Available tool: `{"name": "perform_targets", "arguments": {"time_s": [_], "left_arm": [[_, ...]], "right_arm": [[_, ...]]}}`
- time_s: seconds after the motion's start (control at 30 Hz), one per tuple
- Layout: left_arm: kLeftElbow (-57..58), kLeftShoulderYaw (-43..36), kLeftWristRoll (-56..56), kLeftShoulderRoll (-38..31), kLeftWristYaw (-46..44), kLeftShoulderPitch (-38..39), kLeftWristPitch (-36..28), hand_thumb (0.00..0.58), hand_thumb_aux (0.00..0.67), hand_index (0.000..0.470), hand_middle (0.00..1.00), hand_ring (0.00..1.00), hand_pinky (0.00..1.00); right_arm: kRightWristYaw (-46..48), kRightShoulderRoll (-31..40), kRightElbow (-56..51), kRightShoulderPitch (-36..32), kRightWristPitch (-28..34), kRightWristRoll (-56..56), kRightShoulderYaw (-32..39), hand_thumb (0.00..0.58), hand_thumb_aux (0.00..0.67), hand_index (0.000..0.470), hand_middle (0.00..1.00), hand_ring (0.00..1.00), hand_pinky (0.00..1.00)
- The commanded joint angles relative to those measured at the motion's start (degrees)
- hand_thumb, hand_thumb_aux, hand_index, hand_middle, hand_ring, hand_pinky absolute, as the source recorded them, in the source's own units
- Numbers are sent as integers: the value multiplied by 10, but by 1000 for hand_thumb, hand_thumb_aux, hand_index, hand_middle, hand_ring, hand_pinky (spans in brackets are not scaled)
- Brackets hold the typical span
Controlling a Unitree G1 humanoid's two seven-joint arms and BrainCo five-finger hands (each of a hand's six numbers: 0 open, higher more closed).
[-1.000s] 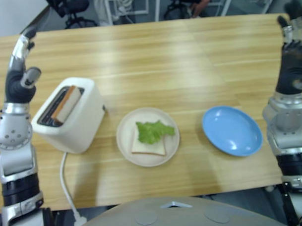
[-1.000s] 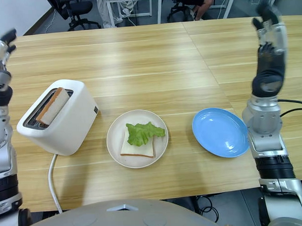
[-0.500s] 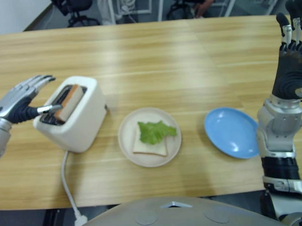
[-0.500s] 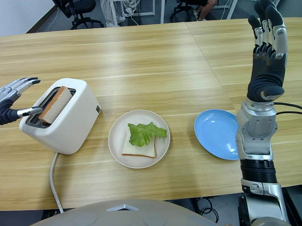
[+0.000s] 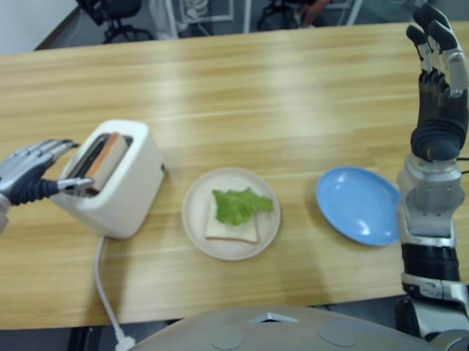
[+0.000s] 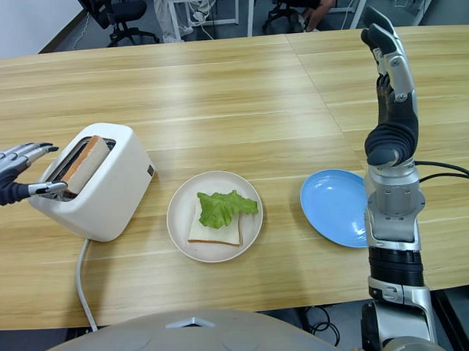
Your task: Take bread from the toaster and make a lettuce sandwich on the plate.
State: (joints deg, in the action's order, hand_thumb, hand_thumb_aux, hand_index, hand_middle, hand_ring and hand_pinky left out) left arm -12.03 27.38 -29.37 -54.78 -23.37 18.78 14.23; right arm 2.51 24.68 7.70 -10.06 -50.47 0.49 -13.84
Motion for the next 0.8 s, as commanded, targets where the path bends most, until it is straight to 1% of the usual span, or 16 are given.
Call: {"name": "perform_targets", "arguments": {"time_s": [0.03,0.17,0.23,0.3,0.4,0.47,0.5,0.57,0.6,0.63,0.67,0.8], "left_arm": [[-6,-18,4,0,-20,2,-4,0,0,0,0,0,0],[-2,-38,6,3,-24,-5,-4,0,0,0,0,0,0],[6,-48,3,4,-23,-9,-6,14,8,5,0,0,0],[11,-56,1,5,-21,-10,-9,5,3,2,0,0,0],[23,-70,-8,6,-15,-14,-11,9,5,4,0,0,0],[32,-83,-12,9,-10,-22,-15,18,11,7,0,0,0],[36,-90,-14,11,-7,-26,-17,49,29,20,0,0,0],[44,-102,-19,13,-3,-35,-22,328,229,157,0,0,0],[48,-107,-19,15,0,-39,-24,445,347,238,0,0,0],[51,-111,-18,18,2,-44,-27,554,528,363,0,0,0],[53,-113,-15,20,3,-47,-29,580,670,460,0,0,0],[64,-120,-5,28,8,-62,-41,580,670,460,0,0,0]], "right_arm": [[5,-3,12,7,-3,-11,-15,0,0,0,0,0,0],[3,-5,11,13,-6,-17,-18,0,0,0,0,0,0],[4,-6,12,15,-6,-19,-20,0,0,0,0,0,0],[6,-6,14,17,-6,-19,-21,0,0,0,0,0,0],[8,-5,16,22,-6,-19,-25,0,0,0,0,0,0],[8,-4,16,25,-6,-19,-27,0,0,0,0,0,0],[9,-4,16,26,-6,-18,-28,0,0,0,0,0,0],[9,-4,17,29,-6,-18,-30,0,0,0,0,0,0],[10,-4,17,30,-7,-17,-31,0,0,0,0,0,0],[10,-4,18,32,-7,-17,-32,0,0,0,0,0,0],[11,-4,18,33,-7,-18,-33,0,0,0,0,0,0],[11,-5,18,38,-7,-20,-36,0,0,0,0,0,0]]}}
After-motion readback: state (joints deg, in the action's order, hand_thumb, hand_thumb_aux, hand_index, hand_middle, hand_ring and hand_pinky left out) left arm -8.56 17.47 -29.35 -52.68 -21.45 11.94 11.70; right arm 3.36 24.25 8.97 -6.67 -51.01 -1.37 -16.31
